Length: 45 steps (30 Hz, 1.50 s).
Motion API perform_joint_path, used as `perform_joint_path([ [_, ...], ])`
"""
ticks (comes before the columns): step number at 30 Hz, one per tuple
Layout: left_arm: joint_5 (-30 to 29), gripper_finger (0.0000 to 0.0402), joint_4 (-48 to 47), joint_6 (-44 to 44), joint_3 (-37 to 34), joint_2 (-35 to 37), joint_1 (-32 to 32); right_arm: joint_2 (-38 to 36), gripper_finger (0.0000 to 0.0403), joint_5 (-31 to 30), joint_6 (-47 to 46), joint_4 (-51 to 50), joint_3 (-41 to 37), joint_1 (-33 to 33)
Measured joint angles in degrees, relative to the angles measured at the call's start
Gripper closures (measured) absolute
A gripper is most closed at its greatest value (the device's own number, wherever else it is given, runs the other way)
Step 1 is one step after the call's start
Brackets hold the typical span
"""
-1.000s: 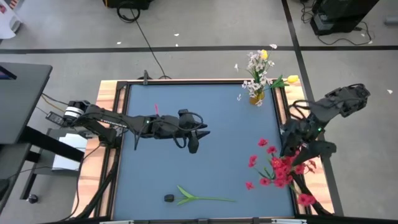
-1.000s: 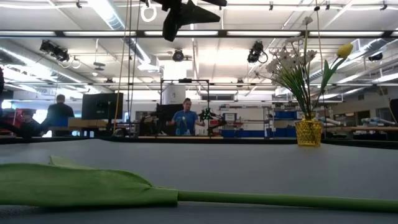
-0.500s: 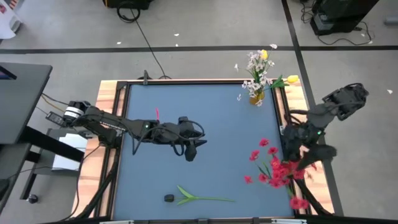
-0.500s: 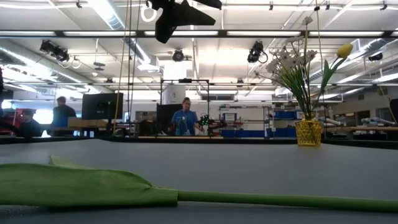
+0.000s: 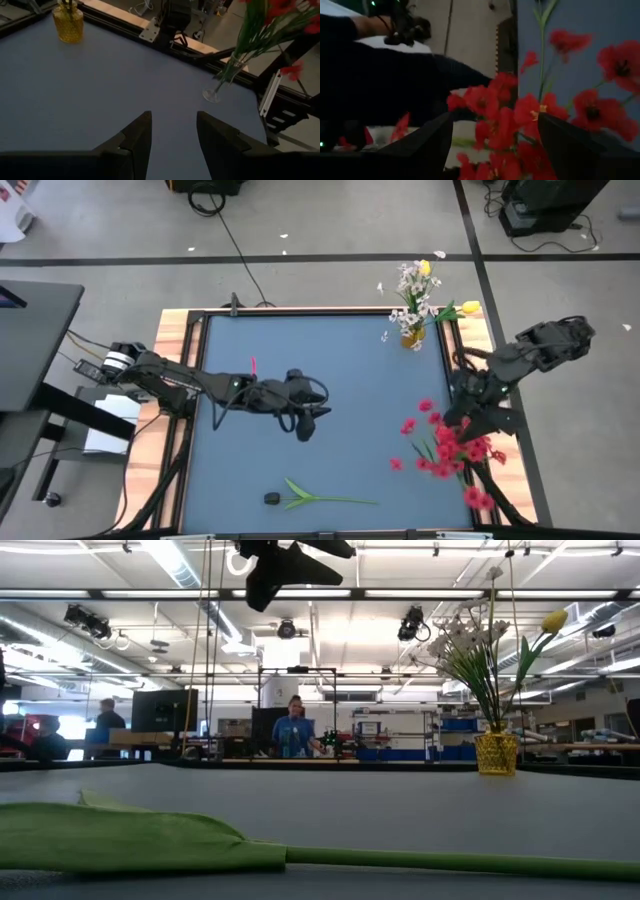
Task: Sort flowers into vase by color
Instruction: Put the black tulip flower into the transparent vase
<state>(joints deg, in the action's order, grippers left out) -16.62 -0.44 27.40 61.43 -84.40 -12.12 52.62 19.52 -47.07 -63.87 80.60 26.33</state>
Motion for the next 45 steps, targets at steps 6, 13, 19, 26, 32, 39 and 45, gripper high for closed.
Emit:
perform_joint_path([
  [6,0.0,0.0239,-0.7,0.0,0.0,0.1,0.0,-0.7,0.0106,-9.8,0.7,16.8,0.1,-1.0],
  [13,0.0,0.0239,-8.5,2.2,0.0,3.4,-2.2,5.0,0.0115,-17.5,11.8,25.0,0.1,-2.9],
  [19,0.0,0.0239,-11.9,4.8,0.0,4.7,-8.4,12.1,0.0122,-20.1,16.1,28.1,0.0,-4.7],
  [26,0.0,0.0239,-13.7,5.1,0.0,2.8,-15.4,17.5,0.0134,-23.6,13.8,34.9,0.0,-5.6],
  [32,-0.2,0.0239,-19.5,5.9,0.1,-0.5,-21.6,19.9,0.0142,-27.1,8.2,36.0,0.0,-5.6],
  [39,-0.6,0.024,-11.0,4.9,0.0,-9.8,-25.8,20.9,0.0152,-29.6,0.2,36.1,0.0,-5.0],
  [45,-1.2,0.024,-2.7,2.4,0.0,-18.5,-26.4,22.2,0.0156,-30.2,-3.7,36.9,0.0,-3.8],
])
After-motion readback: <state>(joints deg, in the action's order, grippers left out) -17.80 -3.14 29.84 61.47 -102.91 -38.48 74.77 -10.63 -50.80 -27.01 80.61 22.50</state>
